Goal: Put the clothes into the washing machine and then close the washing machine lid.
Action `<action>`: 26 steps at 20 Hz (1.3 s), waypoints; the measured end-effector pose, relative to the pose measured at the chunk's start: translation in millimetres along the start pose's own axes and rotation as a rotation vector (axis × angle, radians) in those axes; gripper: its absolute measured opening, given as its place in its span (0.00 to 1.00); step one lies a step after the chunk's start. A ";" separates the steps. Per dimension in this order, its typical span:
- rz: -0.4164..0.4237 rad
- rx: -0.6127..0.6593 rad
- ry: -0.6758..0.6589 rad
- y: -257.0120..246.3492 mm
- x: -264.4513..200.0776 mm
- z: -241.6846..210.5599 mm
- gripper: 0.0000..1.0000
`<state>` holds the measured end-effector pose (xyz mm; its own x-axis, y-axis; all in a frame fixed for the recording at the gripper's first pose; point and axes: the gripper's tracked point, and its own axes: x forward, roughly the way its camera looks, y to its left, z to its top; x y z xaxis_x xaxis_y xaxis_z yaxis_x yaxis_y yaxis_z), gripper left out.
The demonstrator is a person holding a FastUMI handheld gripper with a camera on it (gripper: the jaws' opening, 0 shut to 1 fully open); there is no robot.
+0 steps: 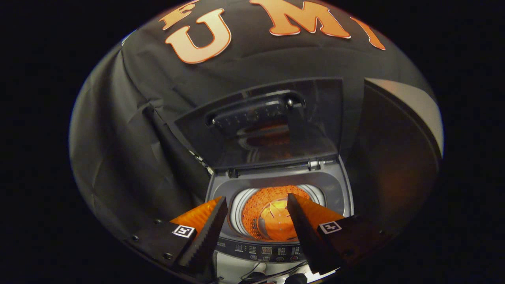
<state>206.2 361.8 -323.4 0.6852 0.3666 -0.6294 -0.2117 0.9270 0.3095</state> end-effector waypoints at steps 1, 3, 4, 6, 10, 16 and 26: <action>-0.017 -0.010 -0.031 2.3 -2.1 15.3 0.99; -0.054 -0.029 -0.067 2.5 -4.0 38.0 0.98; -0.055 -0.024 -0.089 7.6 -5.5 52.2 0.99; -0.063 0.002 -0.116 12.5 -4.7 73.8 0.98; -0.102 -0.037 -0.151 14.0 -4.5 113.0 0.99; -0.111 -0.036 -0.162 20.1 17.5 149.4 0.99; -0.119 -0.059 -0.152 30.0 65.6 179.3 0.99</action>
<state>369.8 399.5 -227.6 0.8045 0.2417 -0.5425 -0.1600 0.9679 0.1939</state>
